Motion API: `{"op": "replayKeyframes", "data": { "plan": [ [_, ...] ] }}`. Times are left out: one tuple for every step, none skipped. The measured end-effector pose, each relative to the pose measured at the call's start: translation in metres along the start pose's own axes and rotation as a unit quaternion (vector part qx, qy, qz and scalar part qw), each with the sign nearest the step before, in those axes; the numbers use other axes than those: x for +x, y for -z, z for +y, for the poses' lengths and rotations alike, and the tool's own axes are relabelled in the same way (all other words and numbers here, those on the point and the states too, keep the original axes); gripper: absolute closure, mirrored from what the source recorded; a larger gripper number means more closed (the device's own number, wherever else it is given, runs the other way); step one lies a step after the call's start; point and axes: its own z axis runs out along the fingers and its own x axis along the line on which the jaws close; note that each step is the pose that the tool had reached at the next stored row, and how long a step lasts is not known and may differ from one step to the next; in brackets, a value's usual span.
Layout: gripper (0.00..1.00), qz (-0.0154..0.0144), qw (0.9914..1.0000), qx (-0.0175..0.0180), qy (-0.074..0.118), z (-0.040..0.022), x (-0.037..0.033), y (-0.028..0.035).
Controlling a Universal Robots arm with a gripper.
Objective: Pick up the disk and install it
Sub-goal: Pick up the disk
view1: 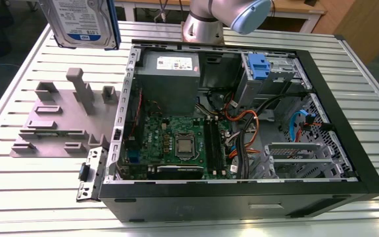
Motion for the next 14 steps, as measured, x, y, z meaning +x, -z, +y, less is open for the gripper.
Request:
{"op": "replayKeyframes", "data": {
  "plan": [
    [0.64,0.0000,1.00000,0.0000,0.000,-0.0001,0.0001,0.0000],
    [0.64,0.0000,1.00000,0.0000,0.000,-0.0005,0.0001,0.0000],
    [0.64,0.0000,1.00000,0.0000,0.000,-0.0007,0.0002,0.0000],
    [0.64,0.0000,1.00000,0.0000,0.000,-0.0008,0.0002,0.0000],
    [0.64,0.0000,1.00000,0.0001,0.000,-0.0009,0.0002,0.0000],
    [0.64,0.0000,1.00000,0.0000,0.000,-0.0012,0.0002,0.0000],
    [0.64,0.0000,1.00000,0.0000,0.000,-0.0016,0.0001,0.0001],
    [0.64,0.0000,1.00000,0.0000,0.000,-0.0022,0.0001,0.0001],
    [0.64,0.0000,1.00000,0.0000,0.000,-0.0028,0.0001,0.0000],
    [0.64,0.0000,1.00000,0.0000,0.000,-0.0037,0.0001,0.0001],
    [0.64,0.0000,1.00000,0.0000,0.000,-0.0044,0.0001,0.0001],
    [0.64,0.0000,1.00000,0.0000,0.000,-0.0049,0.0001,0.0001],
    [0.64,0.0000,1.00000,0.0000,0.000,-0.0050,0.0001,0.0001],
    [0.64,0.0000,1.00000,0.0000,0.000,-0.0050,0.0001,0.0001]
  ]
}}
